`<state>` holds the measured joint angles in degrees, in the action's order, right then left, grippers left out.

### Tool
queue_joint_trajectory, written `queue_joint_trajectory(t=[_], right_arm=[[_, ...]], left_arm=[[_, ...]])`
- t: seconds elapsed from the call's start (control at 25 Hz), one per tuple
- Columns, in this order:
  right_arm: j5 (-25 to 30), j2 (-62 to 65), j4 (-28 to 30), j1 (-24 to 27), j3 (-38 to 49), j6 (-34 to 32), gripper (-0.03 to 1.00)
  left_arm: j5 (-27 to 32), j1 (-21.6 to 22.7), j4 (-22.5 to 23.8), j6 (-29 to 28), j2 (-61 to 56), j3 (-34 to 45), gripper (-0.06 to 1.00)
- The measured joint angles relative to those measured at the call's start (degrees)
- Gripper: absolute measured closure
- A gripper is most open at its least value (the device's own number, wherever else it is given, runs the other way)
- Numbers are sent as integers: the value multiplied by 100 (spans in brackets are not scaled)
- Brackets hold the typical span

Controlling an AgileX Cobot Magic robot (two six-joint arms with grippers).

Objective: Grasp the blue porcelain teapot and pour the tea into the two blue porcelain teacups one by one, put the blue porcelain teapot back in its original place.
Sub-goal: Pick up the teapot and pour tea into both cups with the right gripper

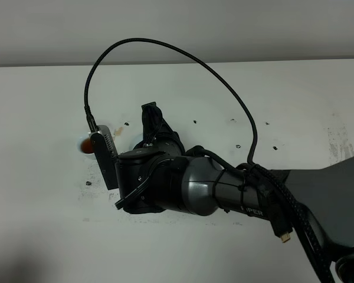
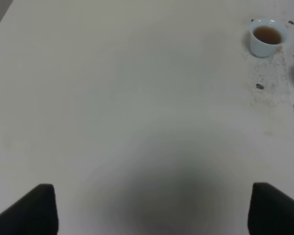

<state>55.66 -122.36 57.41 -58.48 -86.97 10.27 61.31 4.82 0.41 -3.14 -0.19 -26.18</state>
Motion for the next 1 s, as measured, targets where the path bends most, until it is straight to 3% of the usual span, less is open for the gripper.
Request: queue_joint_trajectory(t=[1.0], right_arm=[[203, 0, 188, -120, 0, -116, 93]], left_arm=[[0, 0, 0, 0, 0, 0, 19]])
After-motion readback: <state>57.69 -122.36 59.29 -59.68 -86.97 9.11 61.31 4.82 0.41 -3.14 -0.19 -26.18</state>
